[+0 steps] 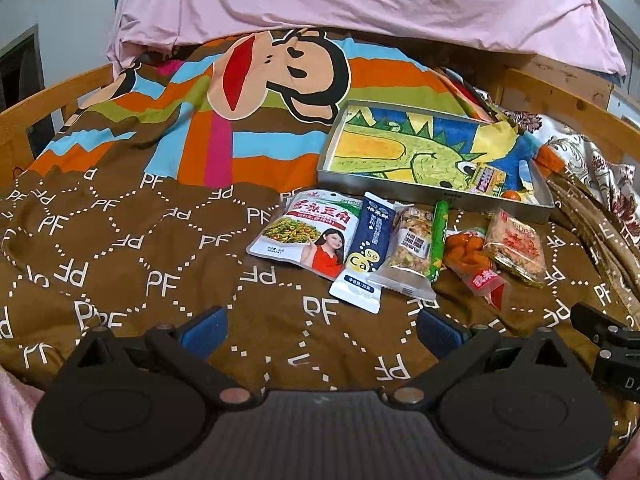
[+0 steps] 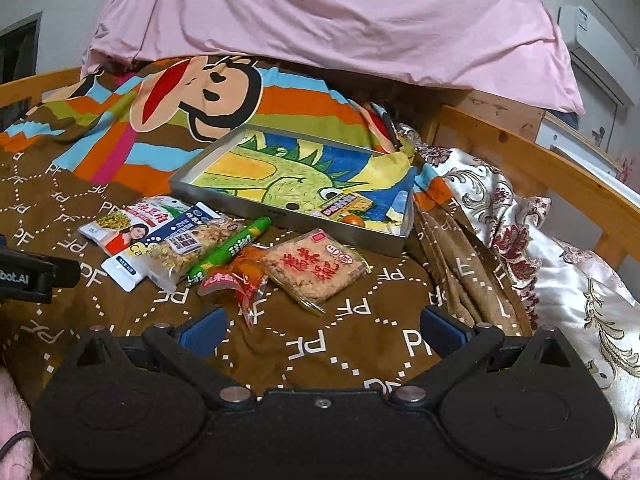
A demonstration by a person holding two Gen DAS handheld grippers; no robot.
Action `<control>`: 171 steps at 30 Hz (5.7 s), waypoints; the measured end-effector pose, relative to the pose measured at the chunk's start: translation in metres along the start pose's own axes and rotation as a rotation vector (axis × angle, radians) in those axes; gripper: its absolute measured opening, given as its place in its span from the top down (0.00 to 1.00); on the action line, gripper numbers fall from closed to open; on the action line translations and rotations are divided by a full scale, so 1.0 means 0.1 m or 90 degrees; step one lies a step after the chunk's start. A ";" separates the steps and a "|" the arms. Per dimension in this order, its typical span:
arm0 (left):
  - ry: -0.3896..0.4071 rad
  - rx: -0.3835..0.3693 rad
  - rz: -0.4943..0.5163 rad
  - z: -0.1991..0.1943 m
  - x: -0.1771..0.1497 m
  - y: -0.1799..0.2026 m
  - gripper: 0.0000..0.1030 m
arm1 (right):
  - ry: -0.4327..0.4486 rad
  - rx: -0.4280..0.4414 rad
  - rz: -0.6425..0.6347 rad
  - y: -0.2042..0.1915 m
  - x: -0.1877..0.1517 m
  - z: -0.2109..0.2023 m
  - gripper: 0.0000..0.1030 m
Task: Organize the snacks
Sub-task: 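Withdraw both open tools from the tray back over the snacks, then grasp the rice-cracker packet with right gripper while left tool approaches the orange spicy-snack bag, then close left gripper on the orange spicy-snack bag while right gripper holds the rice-cracker packet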
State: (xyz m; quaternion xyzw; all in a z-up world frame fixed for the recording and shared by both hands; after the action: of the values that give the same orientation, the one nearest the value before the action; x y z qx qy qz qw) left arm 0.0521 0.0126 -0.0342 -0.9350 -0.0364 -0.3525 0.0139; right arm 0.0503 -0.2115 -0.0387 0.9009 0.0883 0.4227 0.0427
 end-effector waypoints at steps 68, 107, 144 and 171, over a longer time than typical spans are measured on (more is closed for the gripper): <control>0.041 -0.325 0.130 0.69 0.22 0.72 0.01 | -0.223 0.200 -0.042 0.76 0.35 1.39 0.16; -0.118 -0.403 0.040 1.46 0.65 0.85 0.18 | -0.212 0.199 -0.061 0.68 0.30 1.48 0.15; -0.161 -0.228 0.108 1.38 0.54 1.15 0.39 | -0.212 0.097 0.001 0.50 0.21 1.33 0.23; -0.144 -0.241 0.104 1.25 0.45 1.07 0.42 | -0.135 0.032 -0.042 0.39 0.17 1.12 0.25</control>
State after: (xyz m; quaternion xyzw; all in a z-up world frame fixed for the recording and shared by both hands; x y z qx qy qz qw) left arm 0.1767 -0.0845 -0.0987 -0.9544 0.1046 -0.2436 -0.1372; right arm 0.1522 -0.2470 -0.0914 0.9381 0.1236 0.3208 0.0429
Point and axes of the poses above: each gripper's, at about its wrist camera, not at the fingertips, and z roughly the way its jaws point, y to its right, x to its top, the point moved 1 cm from there along z, roughly the way its jaws point, and after that the axes turned 6 degrees about -y, right-handed, at the moved point
